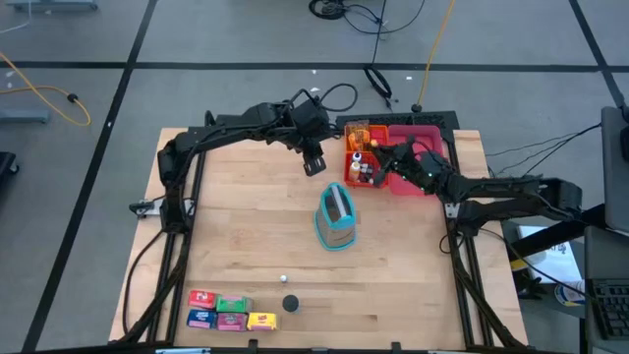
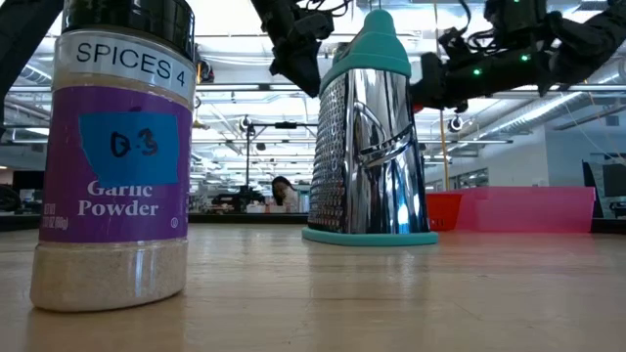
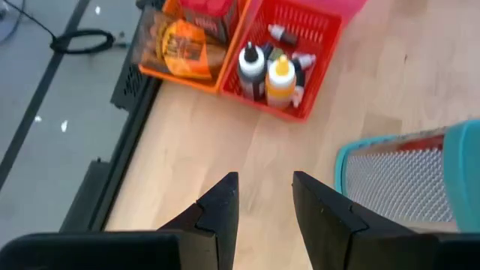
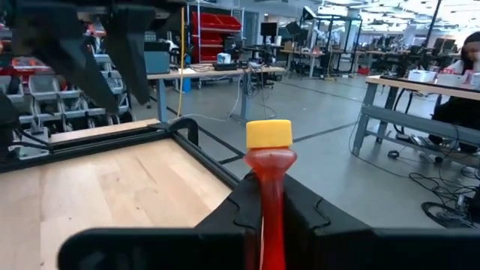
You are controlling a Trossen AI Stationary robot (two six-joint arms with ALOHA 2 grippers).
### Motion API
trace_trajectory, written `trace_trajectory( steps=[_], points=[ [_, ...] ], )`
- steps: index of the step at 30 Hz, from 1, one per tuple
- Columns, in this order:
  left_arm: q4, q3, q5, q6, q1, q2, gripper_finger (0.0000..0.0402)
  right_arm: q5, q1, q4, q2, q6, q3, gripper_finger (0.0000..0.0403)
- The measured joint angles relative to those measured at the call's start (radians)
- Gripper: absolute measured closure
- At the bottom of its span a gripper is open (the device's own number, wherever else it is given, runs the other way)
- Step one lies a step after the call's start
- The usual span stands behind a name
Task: Pick & Place Kitchen Items
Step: Put the small yellow orange food coloring bottle into the red bin
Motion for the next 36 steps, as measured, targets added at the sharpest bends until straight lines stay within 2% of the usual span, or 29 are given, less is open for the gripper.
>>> trace_trajectory(
  steps=[8, 36],
  points=[
    [0.057, 0.0, 0.0, 0.0, -0.004, -0.001, 0.0275, -0.002, -0.005, 0.025, -0.091, 0.026, -0.062, 0.0385],
    [0.072, 0.0, 0.003, 0.004, -0.02, 0.001, 0.0275, -0.003, -0.026, 0.102, -0.081, 0.048, -0.088, 0.0382]
  ],
)
